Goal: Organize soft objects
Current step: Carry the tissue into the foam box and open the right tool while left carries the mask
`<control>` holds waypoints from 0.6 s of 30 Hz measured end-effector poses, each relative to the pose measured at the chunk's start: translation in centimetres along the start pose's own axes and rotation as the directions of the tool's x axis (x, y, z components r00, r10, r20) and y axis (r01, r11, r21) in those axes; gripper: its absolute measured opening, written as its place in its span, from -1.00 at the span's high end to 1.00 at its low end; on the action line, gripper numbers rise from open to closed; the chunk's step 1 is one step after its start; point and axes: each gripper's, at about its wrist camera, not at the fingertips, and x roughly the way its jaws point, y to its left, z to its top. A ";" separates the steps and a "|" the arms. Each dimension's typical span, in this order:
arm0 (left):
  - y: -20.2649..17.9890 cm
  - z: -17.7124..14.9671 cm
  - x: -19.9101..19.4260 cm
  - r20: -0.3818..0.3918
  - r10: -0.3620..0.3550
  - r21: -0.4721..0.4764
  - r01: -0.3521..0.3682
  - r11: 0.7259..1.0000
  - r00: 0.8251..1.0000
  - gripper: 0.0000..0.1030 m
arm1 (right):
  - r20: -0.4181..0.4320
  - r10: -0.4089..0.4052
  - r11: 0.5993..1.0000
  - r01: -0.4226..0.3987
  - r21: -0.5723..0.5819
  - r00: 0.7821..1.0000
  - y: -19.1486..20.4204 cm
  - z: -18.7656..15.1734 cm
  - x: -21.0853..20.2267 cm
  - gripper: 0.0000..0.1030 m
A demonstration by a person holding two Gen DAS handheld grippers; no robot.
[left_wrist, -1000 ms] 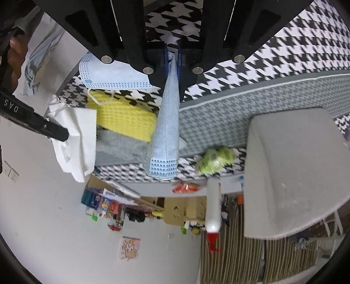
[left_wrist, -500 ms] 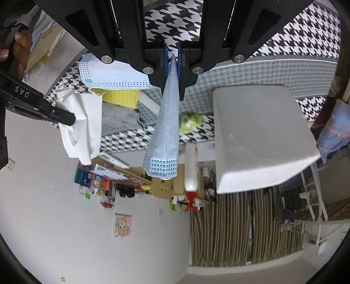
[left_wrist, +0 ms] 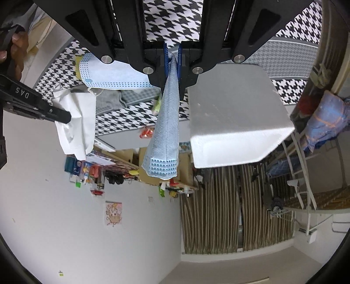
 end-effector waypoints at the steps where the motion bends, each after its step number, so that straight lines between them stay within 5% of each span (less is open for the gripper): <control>1: 0.2 0.2 0.0 0.005 0.003 -0.002 -0.003 1.000 1.000 0.88 | -0.001 0.004 1.000 -0.004 -0.002 1.000 0.1 0.1 0.2 0.78; 18: 2.2 3.4 -0.7 0.074 0.038 -0.023 -0.036 0.999 0.997 0.88 | 0.045 0.059 0.997 -0.056 -0.061 0.997 2.5 3.3 1.3 0.78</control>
